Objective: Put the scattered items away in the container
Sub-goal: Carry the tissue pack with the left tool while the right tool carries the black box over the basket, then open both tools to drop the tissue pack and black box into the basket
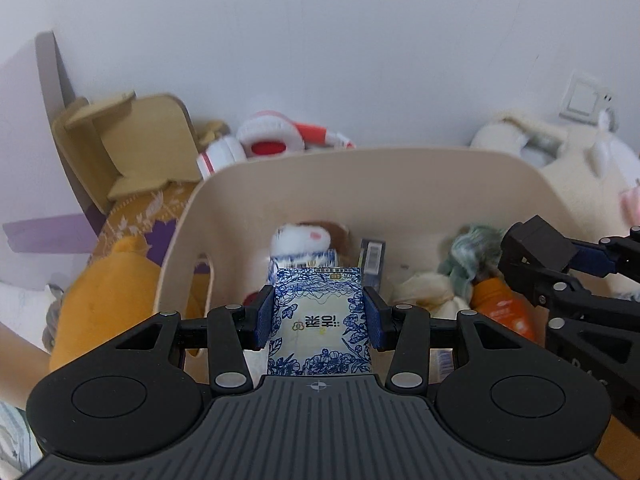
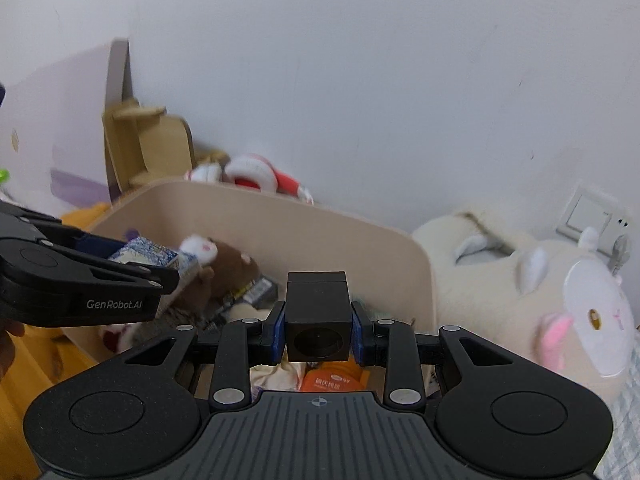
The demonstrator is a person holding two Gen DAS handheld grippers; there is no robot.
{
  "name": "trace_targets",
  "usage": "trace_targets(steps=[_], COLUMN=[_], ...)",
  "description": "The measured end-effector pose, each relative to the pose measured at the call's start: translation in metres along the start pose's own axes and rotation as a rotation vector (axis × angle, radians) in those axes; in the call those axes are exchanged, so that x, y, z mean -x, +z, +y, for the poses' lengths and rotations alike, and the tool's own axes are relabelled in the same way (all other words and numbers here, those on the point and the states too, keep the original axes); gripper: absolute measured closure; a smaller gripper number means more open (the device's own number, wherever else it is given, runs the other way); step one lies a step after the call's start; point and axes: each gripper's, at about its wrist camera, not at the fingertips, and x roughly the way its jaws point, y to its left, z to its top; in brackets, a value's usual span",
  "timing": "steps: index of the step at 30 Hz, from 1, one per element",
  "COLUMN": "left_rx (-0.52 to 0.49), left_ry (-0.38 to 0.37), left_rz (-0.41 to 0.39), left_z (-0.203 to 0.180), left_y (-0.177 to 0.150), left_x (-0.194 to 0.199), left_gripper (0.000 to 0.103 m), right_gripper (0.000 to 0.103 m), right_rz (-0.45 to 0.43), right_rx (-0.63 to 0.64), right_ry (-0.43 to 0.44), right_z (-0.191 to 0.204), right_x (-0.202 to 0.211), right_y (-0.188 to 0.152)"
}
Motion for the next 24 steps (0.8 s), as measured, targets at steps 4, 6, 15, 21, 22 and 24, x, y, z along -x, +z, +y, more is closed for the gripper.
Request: trace_targets(steps=[4,6,15,21,22,24], left_rx=[-0.011,-0.011,-0.009,0.006,0.013,0.027], left_ry=[0.019,0.016,0.0,0.004,-0.002,-0.018], left_rz=[0.017,0.024,0.046,-0.042,-0.057,-0.083], left_z=[0.0,0.0,-0.002,0.001,0.001,0.002], left_y=[-0.001,0.001,0.0,-0.001,-0.001,0.0], left_x=[-0.01,-0.012,-0.015,0.005,0.009,0.018], left_gripper=[0.056,0.056,0.043,0.023,0.021,0.019], right_gripper=[0.074,0.074,0.064,0.015,0.013,0.009], right_rz=[0.048,0.059,0.069,0.007,-0.006,-0.032], right_rx=[-0.005,-0.003,0.008,0.013,0.006,-0.007], right_ry=[-0.008,-0.008,-0.003,-0.013,-0.006,-0.001], right_z=[0.001,0.001,0.01,0.008,0.006,0.003], right_x=[-0.018,-0.023,-0.025,0.0,0.005,0.016], right_y=[-0.007,-0.01,-0.013,-0.012,-0.011,-0.007])
